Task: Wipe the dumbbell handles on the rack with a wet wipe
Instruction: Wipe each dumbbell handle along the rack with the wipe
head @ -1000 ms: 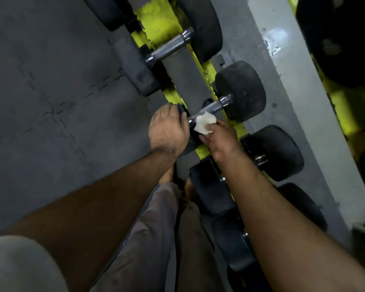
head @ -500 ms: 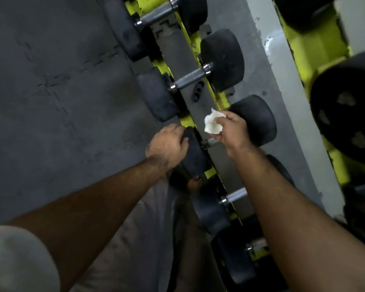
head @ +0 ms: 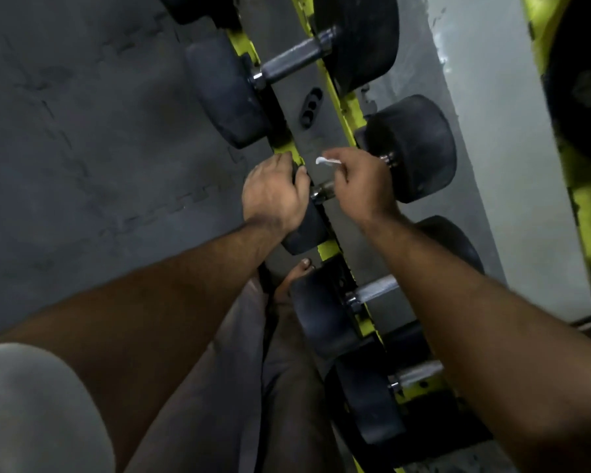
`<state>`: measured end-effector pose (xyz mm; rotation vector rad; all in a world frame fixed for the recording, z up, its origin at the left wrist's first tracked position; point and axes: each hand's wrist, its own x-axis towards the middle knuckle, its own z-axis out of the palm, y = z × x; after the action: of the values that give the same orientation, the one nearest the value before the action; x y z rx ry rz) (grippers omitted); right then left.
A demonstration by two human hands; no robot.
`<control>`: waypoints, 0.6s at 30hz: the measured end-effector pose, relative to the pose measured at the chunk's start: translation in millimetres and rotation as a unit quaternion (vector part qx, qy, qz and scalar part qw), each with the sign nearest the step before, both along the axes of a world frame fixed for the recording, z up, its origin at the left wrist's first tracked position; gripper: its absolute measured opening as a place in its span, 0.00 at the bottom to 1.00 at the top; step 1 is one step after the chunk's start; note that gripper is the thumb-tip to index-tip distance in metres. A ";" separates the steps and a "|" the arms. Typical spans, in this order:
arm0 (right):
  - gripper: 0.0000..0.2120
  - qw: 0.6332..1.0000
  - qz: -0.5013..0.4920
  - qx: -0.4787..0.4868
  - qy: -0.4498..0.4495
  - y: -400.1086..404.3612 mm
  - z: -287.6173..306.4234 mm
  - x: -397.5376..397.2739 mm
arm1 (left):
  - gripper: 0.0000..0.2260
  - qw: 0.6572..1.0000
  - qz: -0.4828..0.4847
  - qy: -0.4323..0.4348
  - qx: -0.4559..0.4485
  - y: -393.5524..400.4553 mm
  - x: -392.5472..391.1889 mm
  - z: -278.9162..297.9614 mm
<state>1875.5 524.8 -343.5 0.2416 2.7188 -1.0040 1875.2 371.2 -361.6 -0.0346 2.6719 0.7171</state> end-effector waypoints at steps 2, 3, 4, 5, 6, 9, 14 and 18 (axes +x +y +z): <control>0.19 0.997 0.073 0.039 0.003 1.6 -13.8 4.2 | 0.17 1.000 0.012 0.027 0.002 -0.6 2.9 -5.1; 0.19 0.992 0.112 0.061 0.006 3.0 -19.2 7.9 | 0.17 0.999 0.015 0.038 0.006 -0.4 4.3 -7.0; 0.18 0.985 0.154 0.083 0.011 4.1 -23.6 12.9 | 0.18 0.999 0.016 0.048 0.009 -0.2 5.3 -9.1; 0.18 0.976 0.190 0.102 0.018 5.1 -27.7 19.7 | 0.19 0.998 0.018 0.053 0.012 0.2 5.9 -9.9; 0.19 0.969 0.216 0.118 0.025 6.1 -31.4 26.7 | 0.19 0.998 0.020 0.058 0.012 0.7 5.7 -10.4; 0.23 0.947 0.278 0.156 0.032 10.7 -34.3 40.6 | 0.20 0.998 0.020 0.059 0.007 1.1 4.8 -10.0; 0.21 0.946 0.203 0.252 0.022 34.1 -39.2 33.3 | 0.22 0.999 0.008 0.051 0.001 1.2 5.0 -11.9; 0.22 0.958 0.176 0.224 0.027 10.3 -41.3 48.1 | 0.23 0.999 0.005 0.053 -0.003 2.0 5.2 -9.4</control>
<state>1923.7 535.1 -384.8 -0.1961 2.8615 -0.2960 1880.3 373.2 -371.0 -0.0126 2.7761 0.7336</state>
